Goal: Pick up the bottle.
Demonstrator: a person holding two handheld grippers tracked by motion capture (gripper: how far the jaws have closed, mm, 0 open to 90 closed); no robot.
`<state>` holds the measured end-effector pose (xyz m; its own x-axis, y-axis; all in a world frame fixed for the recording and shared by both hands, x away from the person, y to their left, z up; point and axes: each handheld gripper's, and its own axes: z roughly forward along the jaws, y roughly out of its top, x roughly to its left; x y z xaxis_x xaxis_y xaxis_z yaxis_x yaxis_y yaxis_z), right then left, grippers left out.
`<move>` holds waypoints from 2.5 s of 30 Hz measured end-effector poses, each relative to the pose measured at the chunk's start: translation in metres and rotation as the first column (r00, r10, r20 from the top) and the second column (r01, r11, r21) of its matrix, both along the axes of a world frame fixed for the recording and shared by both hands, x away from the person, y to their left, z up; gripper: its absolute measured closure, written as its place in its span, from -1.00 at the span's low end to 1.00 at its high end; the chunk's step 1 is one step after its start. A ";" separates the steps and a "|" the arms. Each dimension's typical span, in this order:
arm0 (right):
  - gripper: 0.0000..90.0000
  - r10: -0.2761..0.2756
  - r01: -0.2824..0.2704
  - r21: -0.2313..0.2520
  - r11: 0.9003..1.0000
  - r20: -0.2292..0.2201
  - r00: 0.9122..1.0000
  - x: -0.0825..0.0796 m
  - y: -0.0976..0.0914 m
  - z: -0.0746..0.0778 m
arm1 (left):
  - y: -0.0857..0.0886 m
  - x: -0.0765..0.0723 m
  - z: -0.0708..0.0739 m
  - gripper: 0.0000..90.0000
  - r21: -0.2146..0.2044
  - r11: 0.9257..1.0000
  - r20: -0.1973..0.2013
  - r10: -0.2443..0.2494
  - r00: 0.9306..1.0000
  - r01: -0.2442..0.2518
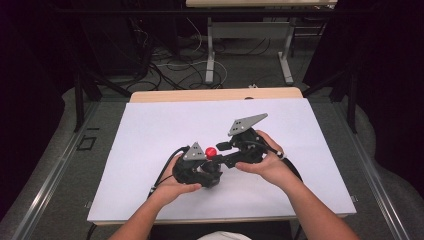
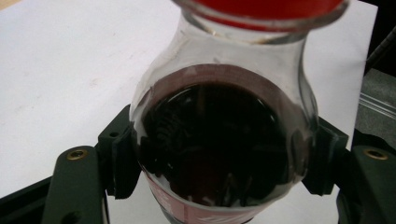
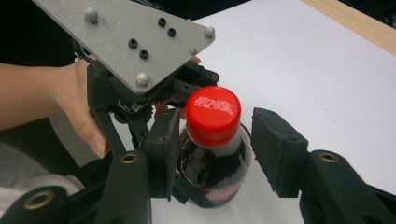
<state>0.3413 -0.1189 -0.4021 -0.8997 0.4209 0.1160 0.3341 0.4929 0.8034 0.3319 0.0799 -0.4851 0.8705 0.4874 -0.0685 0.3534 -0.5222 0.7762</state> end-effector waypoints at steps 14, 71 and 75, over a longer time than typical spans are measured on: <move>0.25 0.003 -0.003 -0.005 1.000 -0.005 1.000 -0.001 0.008 -0.003 | -0.008 -0.006 -0.001 -0.34 -0.003 1.000 -0.012 -0.025 1.000 0.025; 0.37 -0.070 0.068 0.016 0.998 0.112 0.991 -0.023 0.016 0.005 | -0.001 -0.012 0.010 -0.33 -0.039 0.999 -0.002 -0.027 1.000 0.027; 0.37 0.099 -0.099 -0.009 0.995 0.095 0.990 -0.009 0.010 0.007 | -0.002 -0.014 0.009 -0.33 -0.023 0.998 0.002 -0.059 0.998 0.059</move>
